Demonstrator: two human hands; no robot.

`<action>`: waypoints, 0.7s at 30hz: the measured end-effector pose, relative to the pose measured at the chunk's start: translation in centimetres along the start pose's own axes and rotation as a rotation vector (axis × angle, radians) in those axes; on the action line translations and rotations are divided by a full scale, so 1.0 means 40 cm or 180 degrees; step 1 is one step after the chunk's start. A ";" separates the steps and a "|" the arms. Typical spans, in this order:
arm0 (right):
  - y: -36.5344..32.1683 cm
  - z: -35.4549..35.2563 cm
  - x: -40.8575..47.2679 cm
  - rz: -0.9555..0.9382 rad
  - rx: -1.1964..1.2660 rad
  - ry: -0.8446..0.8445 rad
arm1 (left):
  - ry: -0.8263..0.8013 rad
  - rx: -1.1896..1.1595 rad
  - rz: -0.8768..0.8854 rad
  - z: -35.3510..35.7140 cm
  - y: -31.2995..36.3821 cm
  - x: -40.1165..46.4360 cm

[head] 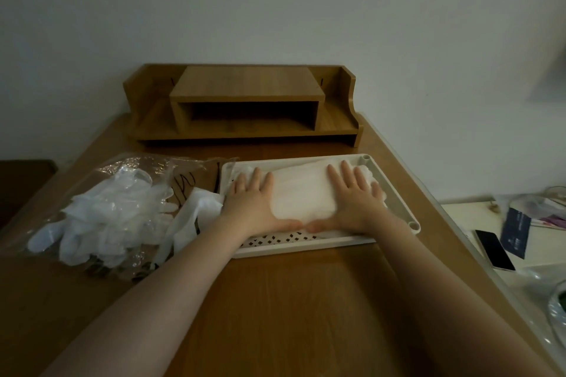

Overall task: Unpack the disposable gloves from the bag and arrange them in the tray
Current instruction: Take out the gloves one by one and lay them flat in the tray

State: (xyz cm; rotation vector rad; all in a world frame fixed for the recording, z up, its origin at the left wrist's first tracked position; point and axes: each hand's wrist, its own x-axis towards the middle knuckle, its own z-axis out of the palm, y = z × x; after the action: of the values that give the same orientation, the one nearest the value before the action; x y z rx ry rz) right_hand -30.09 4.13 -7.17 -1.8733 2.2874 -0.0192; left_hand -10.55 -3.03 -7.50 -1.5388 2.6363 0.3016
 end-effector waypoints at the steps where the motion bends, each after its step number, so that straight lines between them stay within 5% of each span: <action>1: 0.000 -0.003 0.004 0.0080 0.0112 -0.0058 | -0.0036 -0.0024 -0.0027 -0.003 0.000 0.001; 6: -0.042 -0.053 -0.001 0.0119 -0.0246 -0.0169 | 0.0377 -0.0162 0.0481 -0.060 0.013 -0.057; 10: -0.188 -0.090 -0.043 -0.1100 0.0385 0.1005 | 0.1370 -0.1632 0.1106 -0.139 -0.023 -0.149; 14: -0.340 -0.093 -0.064 -0.1961 0.1389 0.1701 | 0.2583 -0.1770 0.0903 -0.168 -0.094 -0.190; 17: -0.414 -0.079 -0.035 -0.2013 0.1206 0.1281 | 0.2826 -0.2088 0.0534 -0.180 -0.152 -0.195; 21: -0.448 -0.044 -0.006 -0.1595 0.0651 0.0375 | 0.2087 -0.2429 0.0489 -0.180 -0.207 -0.189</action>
State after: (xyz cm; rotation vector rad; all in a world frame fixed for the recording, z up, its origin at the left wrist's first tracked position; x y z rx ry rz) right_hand -12.92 0.54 -3.14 -2.3201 1.7371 -0.4228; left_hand 0.64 -2.02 -0.34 -1.8656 3.3958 1.0904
